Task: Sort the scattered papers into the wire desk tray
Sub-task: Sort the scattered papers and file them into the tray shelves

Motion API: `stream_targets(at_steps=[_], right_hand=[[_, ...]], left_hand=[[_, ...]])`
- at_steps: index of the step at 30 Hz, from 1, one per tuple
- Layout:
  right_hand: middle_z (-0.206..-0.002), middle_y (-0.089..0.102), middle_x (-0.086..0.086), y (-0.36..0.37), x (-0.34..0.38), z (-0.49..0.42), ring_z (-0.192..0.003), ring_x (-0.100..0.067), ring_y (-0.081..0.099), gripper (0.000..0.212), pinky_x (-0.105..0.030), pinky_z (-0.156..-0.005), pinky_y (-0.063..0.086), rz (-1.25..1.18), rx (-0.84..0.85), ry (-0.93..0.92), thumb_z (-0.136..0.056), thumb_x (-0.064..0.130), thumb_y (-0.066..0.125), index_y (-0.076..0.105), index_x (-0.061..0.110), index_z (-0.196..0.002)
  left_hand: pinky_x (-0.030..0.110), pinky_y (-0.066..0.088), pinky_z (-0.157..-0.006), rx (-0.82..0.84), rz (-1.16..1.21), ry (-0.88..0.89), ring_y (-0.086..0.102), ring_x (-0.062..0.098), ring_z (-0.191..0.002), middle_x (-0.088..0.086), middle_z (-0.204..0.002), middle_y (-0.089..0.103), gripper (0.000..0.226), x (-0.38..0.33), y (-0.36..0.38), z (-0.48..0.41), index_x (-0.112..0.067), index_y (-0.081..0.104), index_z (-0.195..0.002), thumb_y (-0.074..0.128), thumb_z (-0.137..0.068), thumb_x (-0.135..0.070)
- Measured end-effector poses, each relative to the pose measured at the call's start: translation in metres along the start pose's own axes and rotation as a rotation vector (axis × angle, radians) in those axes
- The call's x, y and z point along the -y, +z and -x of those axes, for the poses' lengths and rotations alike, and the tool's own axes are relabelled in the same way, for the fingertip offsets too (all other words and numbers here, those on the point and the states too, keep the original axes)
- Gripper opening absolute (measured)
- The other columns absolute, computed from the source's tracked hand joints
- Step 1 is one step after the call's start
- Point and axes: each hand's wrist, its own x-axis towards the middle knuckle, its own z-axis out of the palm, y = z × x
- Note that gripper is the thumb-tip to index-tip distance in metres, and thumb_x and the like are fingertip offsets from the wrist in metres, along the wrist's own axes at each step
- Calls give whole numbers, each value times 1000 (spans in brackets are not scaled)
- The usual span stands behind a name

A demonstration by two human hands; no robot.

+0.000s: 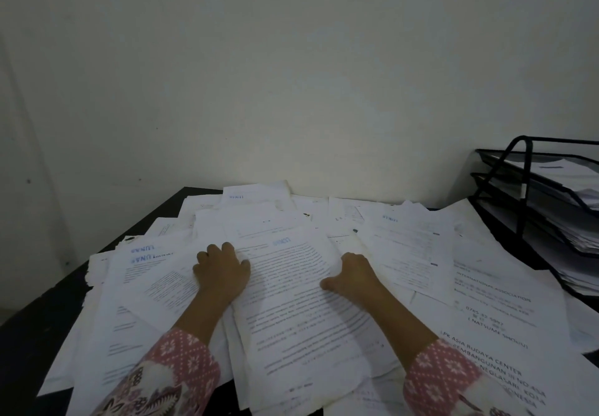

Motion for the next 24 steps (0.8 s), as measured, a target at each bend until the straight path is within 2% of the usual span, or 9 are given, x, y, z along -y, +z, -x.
stream_targets(at_steps=[6, 9, 12, 15, 18, 20, 22, 24], right_hand=[[-106, 55, -8, 2, 6, -2, -96, -18, 55, 56, -24, -82, 47, -56, 16, 67, -77, 24, 76, 50, 0, -120], [-123, 53, -14, -3, 6, -4, -113, -23, 53, 57, -25, -87, 45, -136, 13, 87, -80, 17, 73, 46, -2, -126], [-112, 52, -12, -16, 1, -9, -101, -21, 53, 44, -23, -76, 45, -206, -16, 77, -83, 13, 68, 50, 0, -120], [-115, 50, -11, -31, -5, -20, -103, -21, 51, 43, -24, -77, 40, -234, -50, 84, -85, 13, 65, 47, 3, -122], [-106, 56, -11, -37, -8, -31, -90, -19, 53, 23, -26, -74, 44, -194, -105, 85, -85, 8, 62, 53, 4, -105], [-115, 58, -14, -33, -7, -37, -99, -24, 57, 31, -30, -82, 47, -142, -99, 81, -85, 11, 62, 55, 1, -113], [-129, 52, -14, -25, -3, -38, -117, -26, 51, 50, -30, -93, 42, -107, -61, 79, -85, 18, 64, 47, 0, -128], [-133, 47, -13, -16, 0, -37, -121, -24, 48, 62, -26, -90, 41, -100, -35, 99, -82, 21, 69, 41, 1, -133]], left_hand=[[38, 40, -94, -46, 347, -13, 39, 29, -120, 15, -130, 42, 51, -3, -8, 3, -12, 40, -132, 62, -87, -24], [38, 38, -98, -64, 460, -22, 40, 31, -122, 16, -132, 41, 55, 2, -12, 2, -11, 40, -133, 66, -84, -19], [37, 38, -99, -46, 455, -23, 42, 31, -121, 17, -131, 43, 57, 8, -12, -1, -10, 41, -132, 68, -83, -20], [38, 41, -97, -21, 436, -33, 45, 31, -117, 17, -128, 46, 56, 11, -10, -2, -9, 43, -131, 69, -82, -21], [38, 45, -93, -13, 446, -12, 50, 31, -112, 18, -123, 51, 54, 9, -8, -2, -8, 44, -129, 68, -81, -14], [37, 46, -91, -18, 466, -11, 51, 31, -110, 18, -121, 52, 53, 7, -8, -2, -7, 45, -128, 68, -81, -11], [38, 49, -89, -34, 499, -5, 53, 31, -107, 18, -119, 52, 51, 5, -8, -1, -6, 47, -126, 69, -81, -11], [39, 51, -88, -52, 551, -2, 55, 30, -104, 19, -118, 53, 49, 5, -7, -1, -5, 48, -123, 70, -80, -11]])
